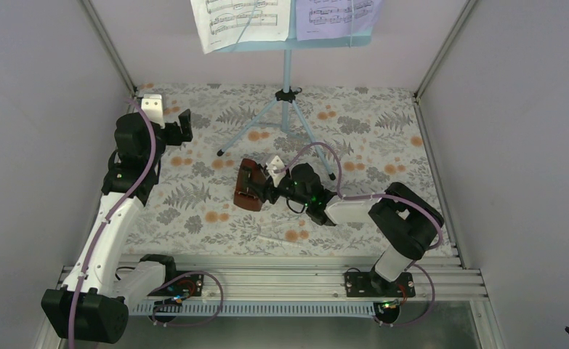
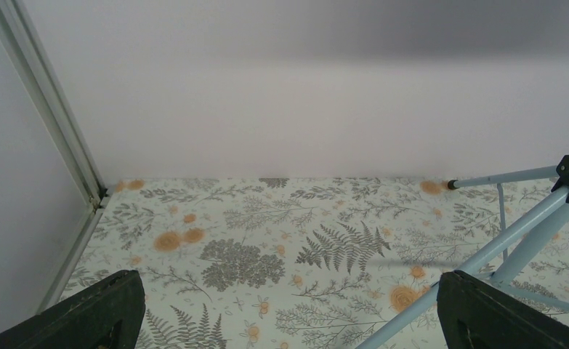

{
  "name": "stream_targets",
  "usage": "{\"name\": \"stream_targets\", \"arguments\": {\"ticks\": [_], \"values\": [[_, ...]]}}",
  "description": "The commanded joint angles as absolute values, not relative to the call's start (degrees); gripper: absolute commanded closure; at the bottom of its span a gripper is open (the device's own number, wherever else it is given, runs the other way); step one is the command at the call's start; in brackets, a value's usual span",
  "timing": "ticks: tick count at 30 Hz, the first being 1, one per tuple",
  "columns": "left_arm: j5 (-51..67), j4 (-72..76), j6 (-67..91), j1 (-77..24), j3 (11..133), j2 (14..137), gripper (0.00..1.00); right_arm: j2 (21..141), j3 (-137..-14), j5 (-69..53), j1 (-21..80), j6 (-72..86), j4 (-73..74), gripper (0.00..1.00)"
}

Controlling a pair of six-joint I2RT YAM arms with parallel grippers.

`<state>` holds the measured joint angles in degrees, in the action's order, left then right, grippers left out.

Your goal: Pack up the instrument practice props

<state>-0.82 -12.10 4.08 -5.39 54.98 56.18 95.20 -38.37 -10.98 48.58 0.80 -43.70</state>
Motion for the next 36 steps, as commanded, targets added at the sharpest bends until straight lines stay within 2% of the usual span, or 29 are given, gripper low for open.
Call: {"name": "stream_targets", "arguments": {"ticks": [1, 18, 36], "values": [[-0.8, -11.2, 4.4, -5.5, 54.9, 55.3, 0.00, 94.9, -39.2, -8.8, 47.8, 1.9, -44.9, 0.28], [-0.8, -11.0, 4.4, -5.6, 54.8, 55.0, 0.00, 96.2, -40.2, -10.2, 46.5, 4.3, -44.2, 0.39], [-0.7, -11.0, 4.5, -5.5, 54.9, 55.2, 0.00, 97.1, -42.6, -8.9, 46.3, 4.2, -40.3, 0.33]]}}
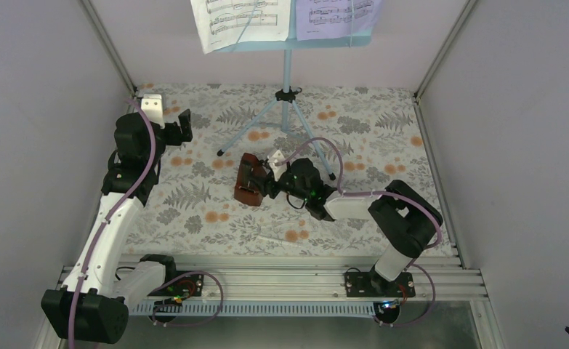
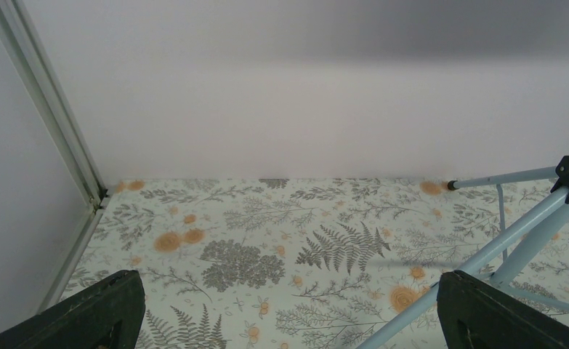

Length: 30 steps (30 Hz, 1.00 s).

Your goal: Pack up the instrument practice props

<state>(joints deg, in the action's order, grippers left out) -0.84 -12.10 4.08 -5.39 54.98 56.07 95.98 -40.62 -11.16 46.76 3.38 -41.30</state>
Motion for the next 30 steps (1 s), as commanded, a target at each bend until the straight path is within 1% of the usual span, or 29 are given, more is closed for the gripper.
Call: {"name": "stream_targets", "arguments": {"ticks": [1, 5, 12, 17, 27, 30], "values": [[-0.6, -11.1, 4.4, -5.5, 54.8, 55.2, 0.00, 97.2, -43.0, -8.4, 46.3, 4.4, -39.5, 0.33], [-0.7, -11.1, 4.4, -5.5, 54.9, 55.2, 0.00, 98.2, -45.3, -7.2, 46.1, 5.3, -36.3, 0.34], [-0.6, -11.1, 4.5, -5.5, 54.8, 55.1, 0.00, 98.8, -45.7, -8.3, 45.7, 6.5, -36.1, 0.37], [-0.6, -11.1, 4.5, -5.5, 54.9, 55.0, 0.00, 99.1, -46.3, -8.5, 45.5, 6.9, -35.1, 0.40], [0.0, -11.0, 4.4, -5.5, 54.8, 55.0, 0.00, 100.0, -47.7, -8.0, 45.0, 7.5, -32.9, 0.39], [5.6, -10.7, 5.6, -5.7, 54.8, 55.3, 0.00, 100.0, -48.0, -7.9, 45.0, 7.5, -32.5, 0.38]]}}
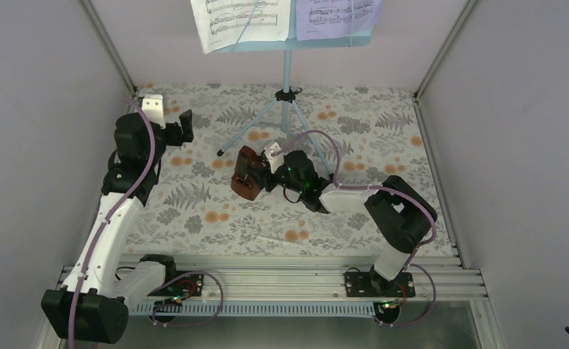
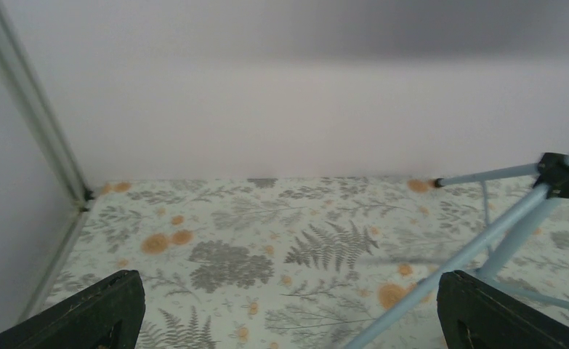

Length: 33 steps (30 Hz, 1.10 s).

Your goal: Pack up the instrument practice props

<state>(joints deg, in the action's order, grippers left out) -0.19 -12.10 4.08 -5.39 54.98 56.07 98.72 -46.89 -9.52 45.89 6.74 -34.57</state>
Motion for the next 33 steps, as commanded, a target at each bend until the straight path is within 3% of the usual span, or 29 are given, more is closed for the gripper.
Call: {"name": "stream_targets", "arguments": {"ticks": [1, 7, 13, 22, 33], "values": [[9.4, -10.6, 7.2, -5.6, 54.4, 55.7, 0.00, 100.1, -48.1, -7.8, 45.0, 7.4, -32.3, 0.38], [32.8, 5.4, 22.5, -8.3, 41.4, 59.0, 0.05, 100.1, -48.9, -7.1, 44.9, 6.2, -31.2, 0.38], [41.5, 7.1, 23.3, -11.2, 46.1, 69.6, 0.17, 99.8, -48.9, -7.2, 44.9, 5.3, -31.0, 0.37], [44.7, 9.6, 24.7, -15.1, 47.9, 77.4, 0.24, 99.4, -48.3, -7.4, 44.9, 5.8, -32.0, 0.36], [40.9, 5.2, 22.7, -15.9, 49.8, 80.7, 0.45, 99.9, -50.1, -6.4, 44.9, 5.0, -31.0, 0.35]]}}
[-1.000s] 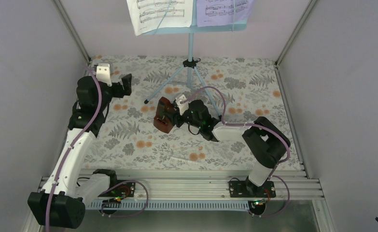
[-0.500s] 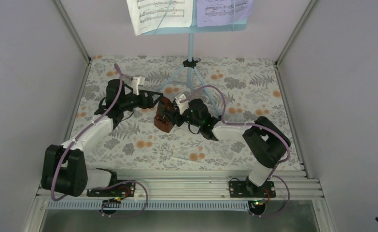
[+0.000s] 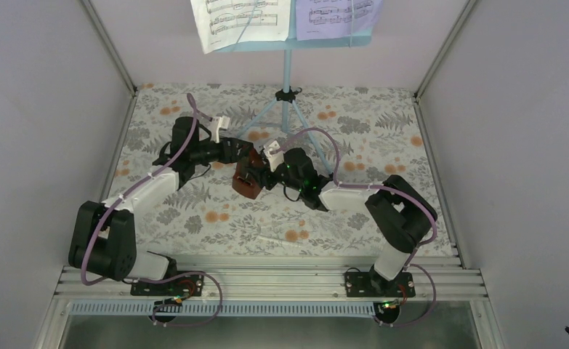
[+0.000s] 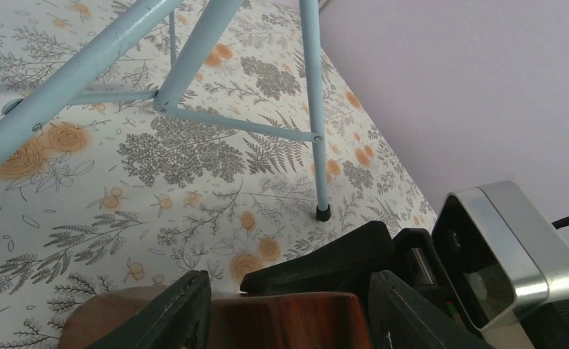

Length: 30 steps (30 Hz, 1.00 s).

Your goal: Pack up the instrument practice props

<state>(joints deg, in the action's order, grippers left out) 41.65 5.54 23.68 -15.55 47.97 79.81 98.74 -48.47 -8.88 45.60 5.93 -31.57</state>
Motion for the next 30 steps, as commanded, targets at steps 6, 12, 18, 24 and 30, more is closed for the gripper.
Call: {"name": "stream_targets", "arguments": {"ticks": [6, 12, 18, 24, 30], "values": [[39.3, 3.4, 21.4, -16.1, 49.7, 80.9, 0.51, 100.8, -51.4, -6.3, 44.9, 4.6, -30.4, 0.35], [38.2, 2.3, 20.5, -16.3, 49.7, 80.9, 0.56, 101.5, -52.5, -6.9, 44.7, 5.0, -30.1, 0.36], [37.7, 1.8, 20.1, -16.6, 49.6, 80.8, 0.61, 102.2, -53.3, -7.0, 44.1, 6.1, -29.2, 0.38], [37.7, 1.6, 19.9, -16.9, 49.5, 80.9, 0.63, 103.1, -54.7, -6.8, 43.7, 6.7, -27.4, 0.38], [37.6, 1.5, 20.0, -17.3, 49.1, 81.0, 0.64, 103.9, -55.8, -6.3, 43.4, 6.8, -26.1, 0.37]]}}
